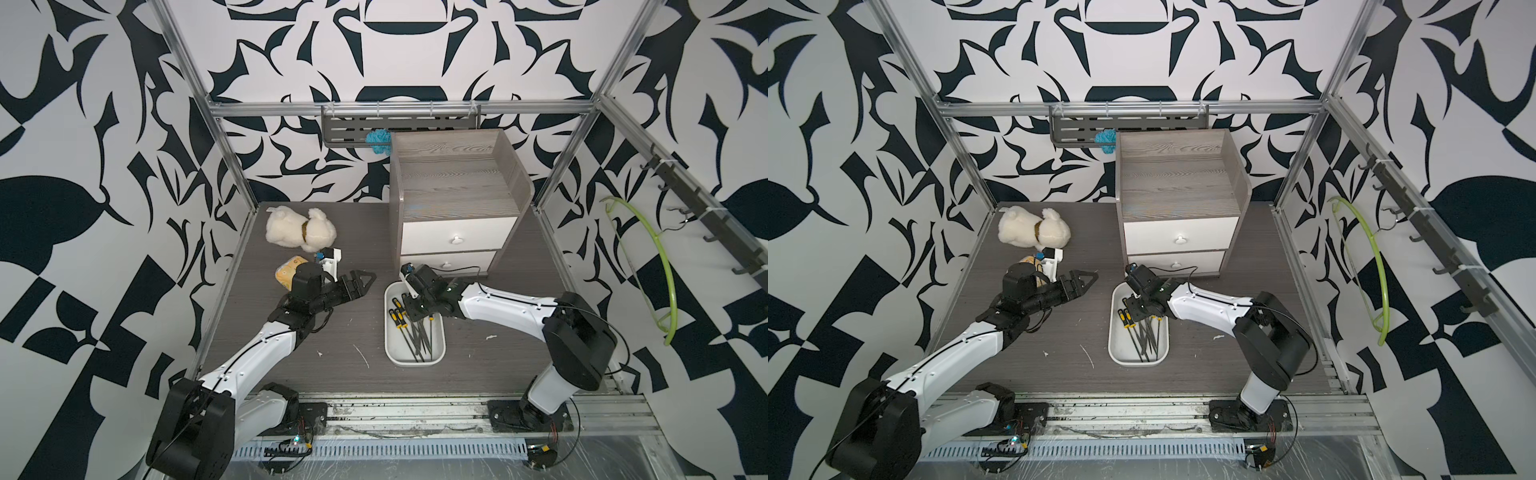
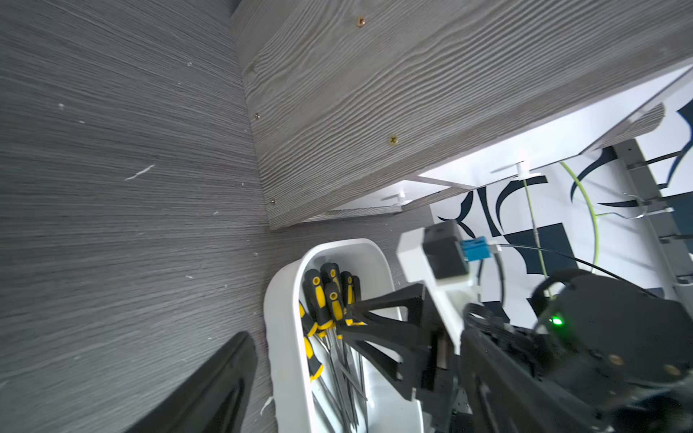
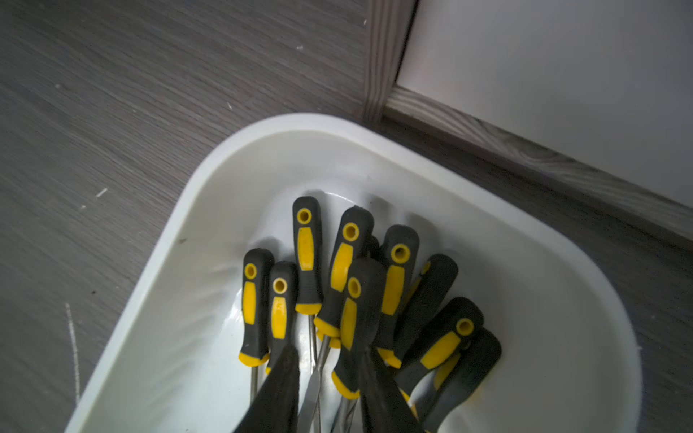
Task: Take the file tool out of the storage box
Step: Move the distractor to the center of the board, then pick up the file tool from the storage box.
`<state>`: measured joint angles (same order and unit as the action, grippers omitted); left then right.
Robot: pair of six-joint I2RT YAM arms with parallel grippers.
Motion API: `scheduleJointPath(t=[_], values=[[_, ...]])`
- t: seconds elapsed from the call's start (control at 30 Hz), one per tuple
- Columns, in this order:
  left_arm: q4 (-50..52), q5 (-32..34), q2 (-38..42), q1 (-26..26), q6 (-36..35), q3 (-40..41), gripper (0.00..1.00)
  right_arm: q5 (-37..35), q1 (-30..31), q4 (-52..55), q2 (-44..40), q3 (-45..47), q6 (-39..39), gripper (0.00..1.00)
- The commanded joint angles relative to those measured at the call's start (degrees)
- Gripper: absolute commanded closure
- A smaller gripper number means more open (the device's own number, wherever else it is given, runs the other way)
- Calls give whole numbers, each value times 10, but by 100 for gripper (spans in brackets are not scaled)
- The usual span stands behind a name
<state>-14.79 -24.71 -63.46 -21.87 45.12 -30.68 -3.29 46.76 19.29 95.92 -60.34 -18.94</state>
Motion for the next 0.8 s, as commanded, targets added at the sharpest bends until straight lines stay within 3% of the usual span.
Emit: scheduleJointPath(t=[0.0, 0.33, 0.77], values=[[-14, -18, 7, -11, 16, 10, 10, -42, 3, 10, 11, -31, 22, 70], [-12, -16, -10, -40, 16, 0, 10, -104, 18, 29, 63, -60, 40, 73], [-7, -17, -20, -40, 13, -3, 9, -98, 24, 10, 31, -40, 22, 91]])
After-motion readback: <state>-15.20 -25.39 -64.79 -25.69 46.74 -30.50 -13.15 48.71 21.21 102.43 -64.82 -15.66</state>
